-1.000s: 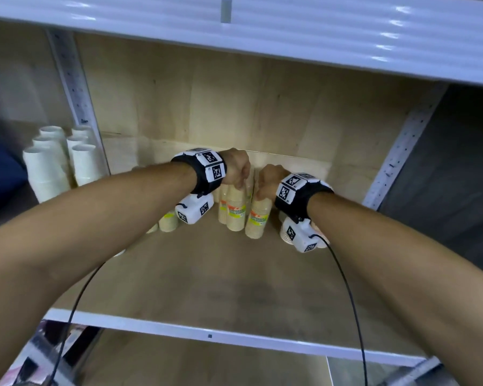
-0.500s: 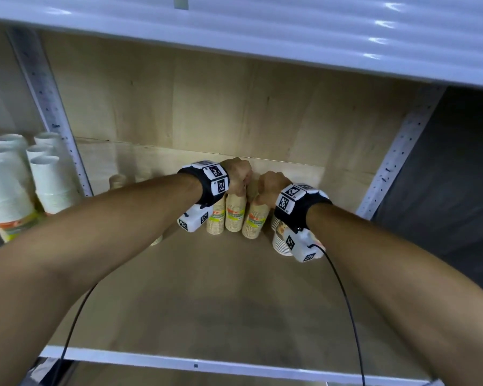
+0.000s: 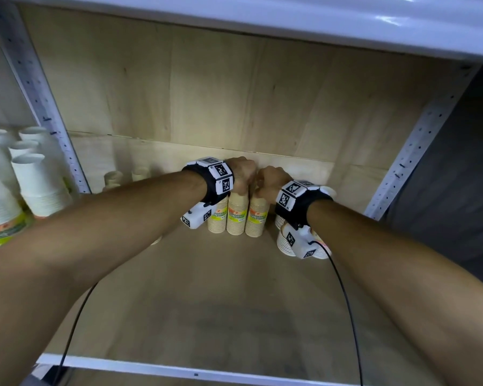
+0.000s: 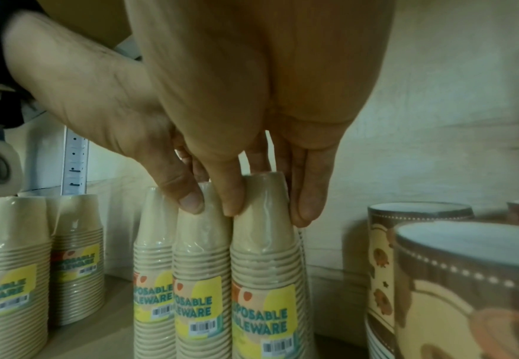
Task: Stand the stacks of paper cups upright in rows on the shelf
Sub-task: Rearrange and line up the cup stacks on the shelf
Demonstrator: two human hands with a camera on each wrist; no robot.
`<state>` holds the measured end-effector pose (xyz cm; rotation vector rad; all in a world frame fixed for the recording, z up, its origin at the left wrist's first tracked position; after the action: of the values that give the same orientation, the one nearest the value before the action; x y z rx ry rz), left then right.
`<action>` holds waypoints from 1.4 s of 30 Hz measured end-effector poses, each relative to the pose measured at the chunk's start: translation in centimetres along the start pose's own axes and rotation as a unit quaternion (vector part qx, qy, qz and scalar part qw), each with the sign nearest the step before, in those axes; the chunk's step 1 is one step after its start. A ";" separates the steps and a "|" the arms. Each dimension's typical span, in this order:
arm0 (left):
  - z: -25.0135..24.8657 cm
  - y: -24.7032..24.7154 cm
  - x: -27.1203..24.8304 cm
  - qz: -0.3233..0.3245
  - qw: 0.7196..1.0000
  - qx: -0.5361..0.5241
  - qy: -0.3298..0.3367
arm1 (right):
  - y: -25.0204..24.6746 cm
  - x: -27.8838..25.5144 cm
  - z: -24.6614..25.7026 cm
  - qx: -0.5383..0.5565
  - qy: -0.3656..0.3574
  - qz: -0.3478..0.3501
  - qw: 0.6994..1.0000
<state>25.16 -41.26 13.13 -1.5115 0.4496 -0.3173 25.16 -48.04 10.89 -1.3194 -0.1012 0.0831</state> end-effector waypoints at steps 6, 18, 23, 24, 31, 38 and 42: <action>0.3 0.0 -0.2 0.015 1.000 -0.025 0.007 | -0.1 0.0 -0.1 0.005 0.009 0.007 1.000; 6.6 -6.0 -2.8 -0.072 0.993 -0.073 -0.061 | -4.7 -0.5 2.4 -0.008 -0.003 -0.034 0.999; 11.1 -7.8 -5.6 -0.089 0.988 -0.061 -0.114 | -5.8 0.0 6.0 0.007 -0.048 -0.050 0.998; 11.9 -8.0 -6.2 -0.088 0.987 -0.057 -0.124 | -5.8 0.1 6.9 0.002 -0.057 -0.053 0.997; 17.5 -7.2 -9.4 -0.082 0.979 -0.030 -0.184 | -4.0 1.2 13.6 0.018 -0.099 -0.055 0.993; 21.5 -4.4 -12.3 -0.071 0.969 -0.025 -0.237 | -0.8 1.9 19.1 0.034 -0.147 -0.024 0.988; 23.0 -2.4 -13.3 -0.049 0.963 -0.031 -0.262 | 0.8 1.9 21.1 0.043 -0.159 -0.004 0.986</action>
<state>24.50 -14.84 16.71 -1.6096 -0.0373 0.0282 24.51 -27.30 15.33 -1.2110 -0.3702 0.2888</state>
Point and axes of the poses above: each hand's wrist, its own x-axis towards the middle knuckle, its own y-axis out of the palm, z = x × y, the point moved 10 cm from there along x, towards the middle knuckle, and after that the axes turned 7 degrees about -y, right-handed, at the moved point
